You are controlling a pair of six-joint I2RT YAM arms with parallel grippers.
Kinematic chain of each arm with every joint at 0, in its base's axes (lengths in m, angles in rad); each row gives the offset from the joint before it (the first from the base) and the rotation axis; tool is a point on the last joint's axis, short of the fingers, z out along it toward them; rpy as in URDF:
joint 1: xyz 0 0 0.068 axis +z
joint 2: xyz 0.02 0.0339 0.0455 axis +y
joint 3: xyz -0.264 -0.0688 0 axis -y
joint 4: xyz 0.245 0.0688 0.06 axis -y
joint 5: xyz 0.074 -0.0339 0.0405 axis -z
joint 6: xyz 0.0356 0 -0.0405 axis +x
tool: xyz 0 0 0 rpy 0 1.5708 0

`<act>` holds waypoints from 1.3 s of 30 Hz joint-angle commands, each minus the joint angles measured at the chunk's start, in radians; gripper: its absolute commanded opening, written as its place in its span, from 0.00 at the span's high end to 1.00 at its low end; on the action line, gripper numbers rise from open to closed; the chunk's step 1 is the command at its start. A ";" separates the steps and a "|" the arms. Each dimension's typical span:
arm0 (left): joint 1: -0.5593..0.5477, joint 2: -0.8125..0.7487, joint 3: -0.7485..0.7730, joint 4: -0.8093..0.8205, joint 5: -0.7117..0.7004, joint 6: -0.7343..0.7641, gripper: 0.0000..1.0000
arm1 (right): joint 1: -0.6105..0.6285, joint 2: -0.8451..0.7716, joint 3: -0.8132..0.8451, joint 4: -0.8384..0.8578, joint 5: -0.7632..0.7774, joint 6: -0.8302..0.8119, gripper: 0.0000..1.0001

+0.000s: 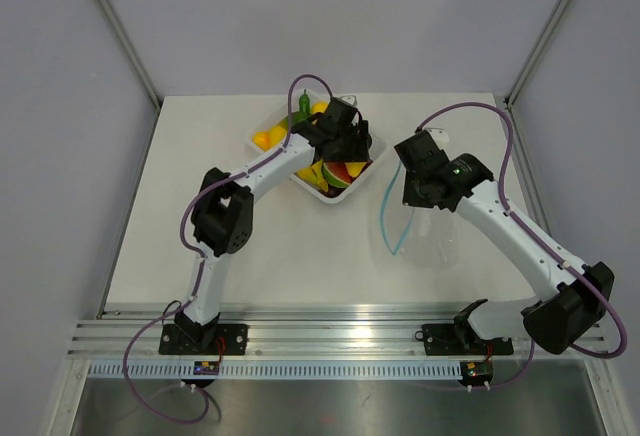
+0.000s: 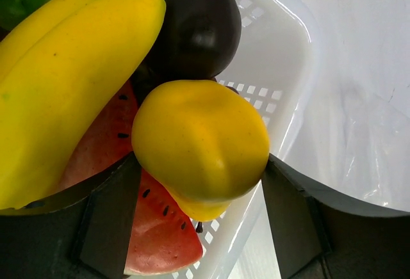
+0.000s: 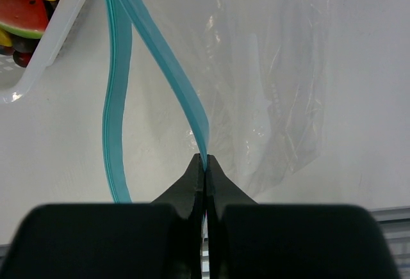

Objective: Place the food in the zip-top bag and seal the zipper
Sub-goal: Pick up the fake fruit from the bin, then place the fake fruit in the zipper food storage bag.

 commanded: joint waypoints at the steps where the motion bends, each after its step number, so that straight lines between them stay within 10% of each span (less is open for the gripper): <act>1: 0.001 -0.120 -0.050 0.082 -0.046 -0.011 0.60 | 0.006 -0.032 -0.004 0.032 0.002 0.003 1.00; 23: 0.001 -0.370 -0.182 0.061 -0.026 0.044 0.71 | -0.007 0.178 0.127 0.181 -0.068 -0.052 1.00; 39: 0.002 -0.548 -0.325 0.044 0.342 0.035 0.72 | -0.012 0.246 0.188 0.222 -0.122 -0.060 1.00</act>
